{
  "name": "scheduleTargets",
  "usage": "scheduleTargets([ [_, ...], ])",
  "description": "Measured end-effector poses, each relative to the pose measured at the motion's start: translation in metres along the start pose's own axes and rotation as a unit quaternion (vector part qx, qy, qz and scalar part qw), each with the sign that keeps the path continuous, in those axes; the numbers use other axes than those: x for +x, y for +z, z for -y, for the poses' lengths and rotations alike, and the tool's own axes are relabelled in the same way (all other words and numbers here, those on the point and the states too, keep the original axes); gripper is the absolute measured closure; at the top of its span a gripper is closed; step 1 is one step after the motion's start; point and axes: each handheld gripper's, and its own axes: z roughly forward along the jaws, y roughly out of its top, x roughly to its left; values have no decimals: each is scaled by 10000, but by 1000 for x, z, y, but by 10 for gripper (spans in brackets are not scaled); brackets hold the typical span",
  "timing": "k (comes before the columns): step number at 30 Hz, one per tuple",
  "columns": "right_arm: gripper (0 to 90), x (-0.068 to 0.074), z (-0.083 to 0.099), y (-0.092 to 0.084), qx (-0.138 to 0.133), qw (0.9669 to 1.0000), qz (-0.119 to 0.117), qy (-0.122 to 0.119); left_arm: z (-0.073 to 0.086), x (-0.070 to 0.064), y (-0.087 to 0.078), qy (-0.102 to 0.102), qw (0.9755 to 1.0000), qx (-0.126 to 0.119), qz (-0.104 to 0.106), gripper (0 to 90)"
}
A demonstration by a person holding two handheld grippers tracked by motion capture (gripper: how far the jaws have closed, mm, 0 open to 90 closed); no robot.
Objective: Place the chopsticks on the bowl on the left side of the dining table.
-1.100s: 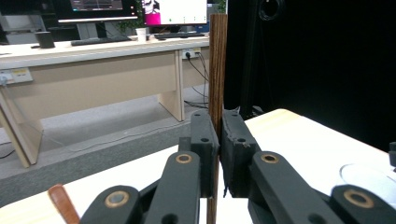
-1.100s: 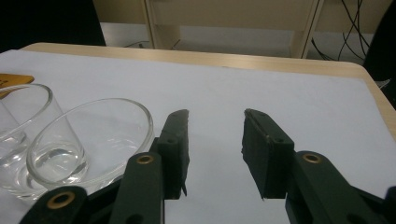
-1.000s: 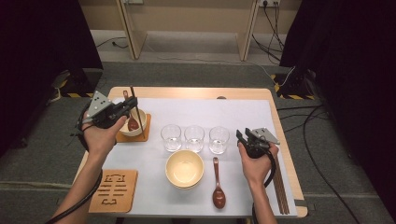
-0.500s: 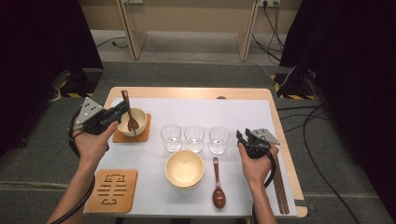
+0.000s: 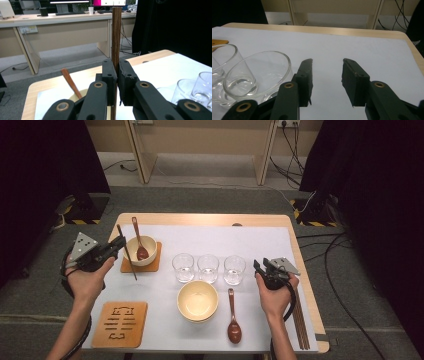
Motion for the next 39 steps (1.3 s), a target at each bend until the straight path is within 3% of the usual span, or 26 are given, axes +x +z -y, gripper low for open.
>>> scheduleTargets([
  [7, 608, -1, 2, 1, 18, 10000, 13, 3, 10, 12, 1, -158, 9994, 273, -157, 840],
  [10, 608, -1, 2, 1, 22, 10000, 18, 6, 10, 16, 4, -247, 9991, 278, -196, 840],
  [16, 608, -2, 2, 1, 27, 10000, 21, 7, 11, 27, 21, -516, 9974, 305, -389, 837],
  [20, 607, -2, 4, 3, 66, 10000, 16, 19, 14, 42, 41, -932, 9924, 369, -711, 832],
  [25, 607, -3, 5, 4, 79, 10000, 20, 18, 15, 49, 66, -1158, 9866, 648, -952, 829],
  [34, 608, -3, 6, 6, 124, 9999, 8, 34, 11, 54, 104, -1243, 9729, 1391, -1370, 834],
  [39, 609, -3, 7, 7, 131, 9999, -3, 29, 15, 54, 119, -1272, 9670, 1711, -1395, 836],
])
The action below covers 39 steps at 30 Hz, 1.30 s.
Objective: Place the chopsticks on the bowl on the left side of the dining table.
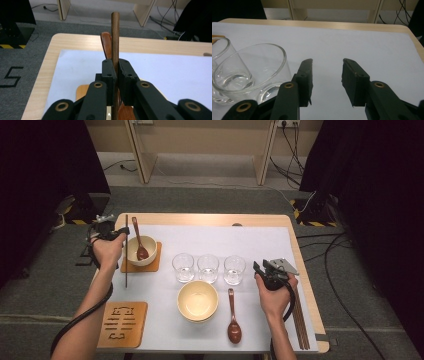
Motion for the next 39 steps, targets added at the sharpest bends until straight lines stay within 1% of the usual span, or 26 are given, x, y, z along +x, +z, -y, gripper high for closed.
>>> scheduleTargets([
  [2, 609, 0, 0, 0, 1, 10000, -7, 1, 1, -1, 5, 17, 9999, 137, -40, 837],
  [8, 609, 1, 0, 1, 15, 10000, -29, -17, 4, -3, 11, -16, 9993, 346, -122, 837],
  [12, 609, 2, 0, 0, 7, 10000, -35, -16, 6, -4, 14, -30, 9991, 412, -113, 837],
  [14, 609, 1, 0, 1, 4, 10000, -36, -17, 8, -4, 15, -69, 9990, 436, -114, 838],
  [16, 609, 0, 0, 1, 20, 10000, -45, -19, 9, -3, 16, -103, 9988, 455, -147, 838],
  [18, 610, 0, 1, 1, 27, 10000, -42, -16, 9, -3, 16, -105, 9988, 464, -148, 838],
  [20, 609, 1, 1, 1, 36, 10000, -51, -17, 9, -2, 16, -100, 9986, 491, -196, 838],
  [24, 609, 2, 1, 1, 35, 10000, -63, -20, 10, 0, 18, -195, 9982, 529, -216, 838],
  [29, 609, 2, 1, 2, 52, 10000, -69, -34, 10, 0, 18, -169, 9978, 577, -289, 839],
  [36, 608, 1, 1, 1, 47, 10000, -69, -9, 11, 0, 22, -223, 9969, 689, -318, 837],
  [39, 608, 1, 0, 1, 43, 10000, -62, -22, 12, 1, 24, -211, 9964, 741, -348, 837],
])
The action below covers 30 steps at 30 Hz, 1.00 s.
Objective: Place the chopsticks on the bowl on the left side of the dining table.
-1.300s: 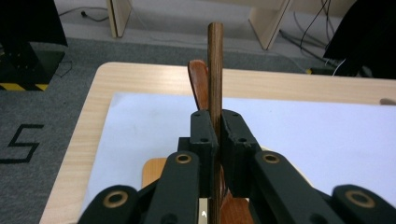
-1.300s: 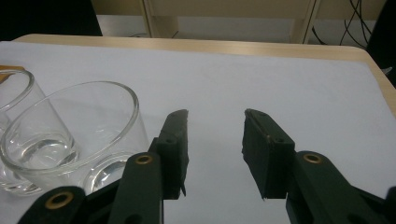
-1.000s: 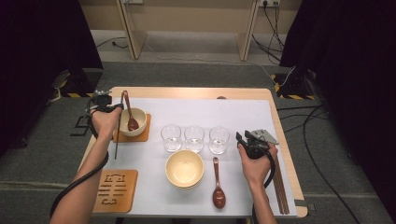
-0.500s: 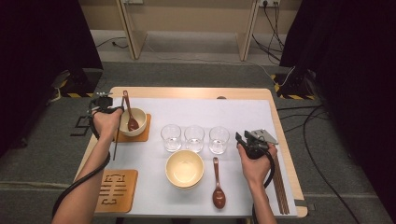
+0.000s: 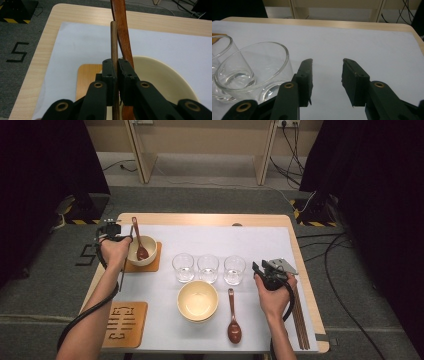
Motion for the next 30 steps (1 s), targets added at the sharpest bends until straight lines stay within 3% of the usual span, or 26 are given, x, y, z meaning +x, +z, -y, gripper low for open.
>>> scheduleTargets([
  [13, 607, 0, 0, 1, 21, 10000, -21, 19, 0, -2, 4, 116, 9997, 198, 10, 809],
  [22, 605, 0, 0, 1, 25, 10000, -23, 26, -3, -3, -5, 203, 9997, -7, 96, 742],
  [25, 604, 0, 0, 0, 23, 10000, -28, 23, -4, 0, -12, 268, 9995, -103, 148, 748],
  [30, 606, 0, 0, -1, 27, 10000, -33, 33, 1, 7, -18, 465, 9985, -17, 273, 837],
])
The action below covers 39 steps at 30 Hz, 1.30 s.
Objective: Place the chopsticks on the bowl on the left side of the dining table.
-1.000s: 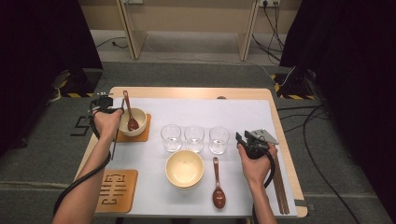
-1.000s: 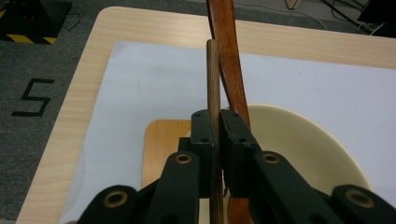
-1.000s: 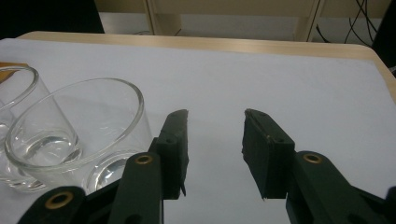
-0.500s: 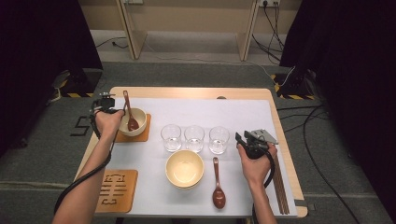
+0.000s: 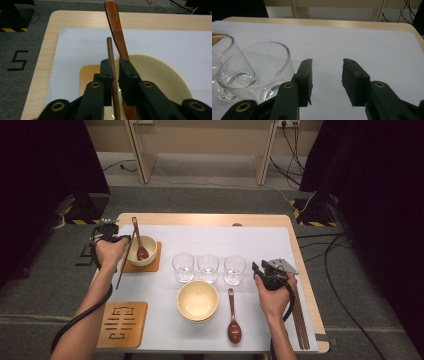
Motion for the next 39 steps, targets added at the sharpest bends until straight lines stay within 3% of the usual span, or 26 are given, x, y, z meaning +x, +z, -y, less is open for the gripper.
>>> scheduleTargets([
  [5, 606, -1, 0, 0, 15, 10000, -9, -6, 7, 3, -5, 231, 9996, 81, 103, 878],
  [12, 602, -2, 1, 0, 66, 10000, -10, 10, 11, 5, -6, 380, 9990, 185, 109, 890],
  [22, 599, -1, 2, 2, 128, 9999, -41, 22, 14, 4, -2, 398, 9985, 351, 109, 890],
  [39, 597, -1, 2, 3, 160, 9999, -60, 17, 13, -11, 6, 546, 9972, 476, 192, 887],
])
